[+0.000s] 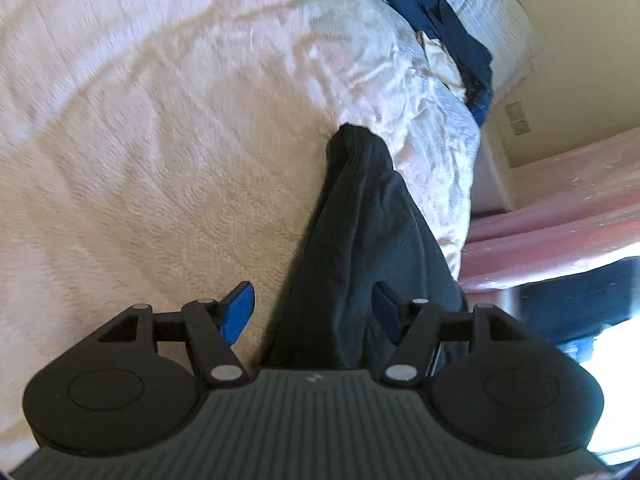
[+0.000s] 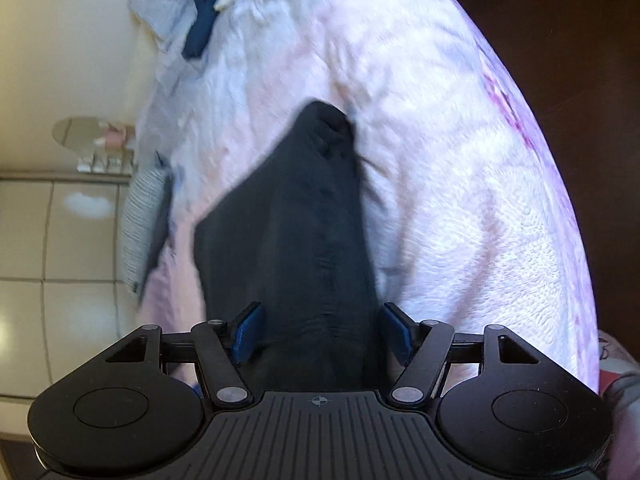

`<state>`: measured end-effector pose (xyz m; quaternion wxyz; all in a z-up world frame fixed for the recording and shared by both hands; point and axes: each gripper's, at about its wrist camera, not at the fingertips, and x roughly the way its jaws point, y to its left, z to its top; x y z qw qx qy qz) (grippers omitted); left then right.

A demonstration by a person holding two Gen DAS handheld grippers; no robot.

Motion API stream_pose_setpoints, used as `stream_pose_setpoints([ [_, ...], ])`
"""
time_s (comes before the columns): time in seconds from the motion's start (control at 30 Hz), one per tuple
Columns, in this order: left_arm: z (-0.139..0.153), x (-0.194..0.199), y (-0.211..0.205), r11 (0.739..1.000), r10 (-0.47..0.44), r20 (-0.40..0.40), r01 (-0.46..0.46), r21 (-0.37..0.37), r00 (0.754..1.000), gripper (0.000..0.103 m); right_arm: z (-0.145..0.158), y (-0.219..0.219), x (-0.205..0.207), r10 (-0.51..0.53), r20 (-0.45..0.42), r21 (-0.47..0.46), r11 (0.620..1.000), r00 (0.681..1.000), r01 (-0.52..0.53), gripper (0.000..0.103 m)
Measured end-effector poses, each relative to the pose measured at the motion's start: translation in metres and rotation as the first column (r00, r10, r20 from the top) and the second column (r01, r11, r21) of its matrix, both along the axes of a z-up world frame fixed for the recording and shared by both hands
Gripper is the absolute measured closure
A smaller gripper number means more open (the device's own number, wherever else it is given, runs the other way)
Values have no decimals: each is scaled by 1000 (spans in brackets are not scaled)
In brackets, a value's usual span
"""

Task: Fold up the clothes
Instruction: 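Lift the trousers with both grippers and carry them to the red and blue clothes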

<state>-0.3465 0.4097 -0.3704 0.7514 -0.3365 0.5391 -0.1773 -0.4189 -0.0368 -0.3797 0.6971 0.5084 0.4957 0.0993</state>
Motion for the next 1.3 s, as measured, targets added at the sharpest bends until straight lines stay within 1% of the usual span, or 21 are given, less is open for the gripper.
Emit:
stream_pose_setpoints([
  [0.1, -22, 6, 2, 996, -27, -18, 25, -87, 999, 38, -13, -5, -7, -23, 13, 63, 998, 1000, 23, 32],
  [0.17, -34, 11, -1, 994, -54, -27, 52, -92, 998, 38, -18, -7, -8, -25, 13, 105, 994, 1000, 23, 32],
  [0.2, -40, 13, -3, 993, -63, -33, 59, -102, 997, 36, -20, -6, -6, -19, 14, 121, 993, 1000, 17, 32],
  [0.27, -50, 18, -4, 988, -69, -38, 63, -138, 997, 33, -24, -3, 1, 4, 18, 123, 992, 1000, -6, 32],
  [0.37, -60, 23, -6, 979, -72, -41, 62, -194, 997, 33, -29, 3, 9, 27, 25, 111, 993, 999, -30, 32],
  [0.43, -65, 24, -11, 972, -80, -40, 69, -226, 996, 38, -35, 5, 12, 23, 24, 117, 993, 999, -26, 32],
  [0.47, -65, 24, -17, 967, -98, -39, 86, -239, 994, 52, -36, 7, 14, 32, 27, 110, 993, 999, -35, 32],
  [0.5, -65, 24, -25, 962, -129, -39, 116, -245, 991, 56, -34, 10, 15, 50, 33, 97, 994, 998, -53, 36],
  [0.57, -59, 20, -36, 973, -145, -7, 142, -184, 989, 57, -32, 12, 17, 75, 41, 80, 994, 996, -78, 51],
  [0.6, -55, 18, -38, 975, -152, 14, 152, -159, 988, 63, -30, 10, 15, 77, 39, 85, 993, 996, -80, 58],
  [0.7, -45, 7, -33, 976, -114, 25, 117, -182, 993, 73, -19, 5, 13, 114, 49, 80, 990, 992, -117, 63],
  [0.8, -26, -15, -29, 981, -79, 52, 87, -171, 996, 74, 3, 2, 14, 184, 68, 55, 981, 981, -188, 65],
  [0.9, -5, -51, -17, 978, 32, 55, -19, -210, 998, 74, 31, 3, 12, 275, 85, 42, 959, 958, -280, 65],
  [0.97, 13, -85, -5, 967, 132, 61, -115, -225, 989, 74, 52, 10, 11, 353, 90, 46, 933, 931, -358, 65],
  [1.03, 32, -123, 11, 948, 239, 64, -219, -231, 969, 74, 69, 25, 9, 436, 96, 54, 895, 895, -442, 65],
  [1.07, 42, -143, 20, 934, 293, 65, -271, -234, 954, 74, 78, 36, 8, 485, 100, 60, 869, 869, -491, 65],
  [1.13, 65, -193, 40, 891, 419, 72, -394, -228, 905, 74, 94, 59, 8, 576, 108, 73, 808, 810, -585, 65],
  [1.17, 76, -218, 50, 863, 479, 76, -453, -225, 875, 74, 103, 76, 7, 625, 116, 84, 768, 772, -635, 65],
  [1.2, 90, -248, 61, 831, 540, 88, -513, -217, 837, 74, 111, 95, 5, 670, 127, 97, 725, 731, -682, 65],
  [1.23, 104, -278, 73, 795, 597, 100, -570, -209, 796, 74, 119, 117, -1, 713, 145, 113, 678, 687, -727, 65],
  [1.3, 132, -340, 93, 715, 697, 134, -673, -187, 704, 74, 134, 166, -14, 786, 188, 149, 570, 589, -808, 65],
])
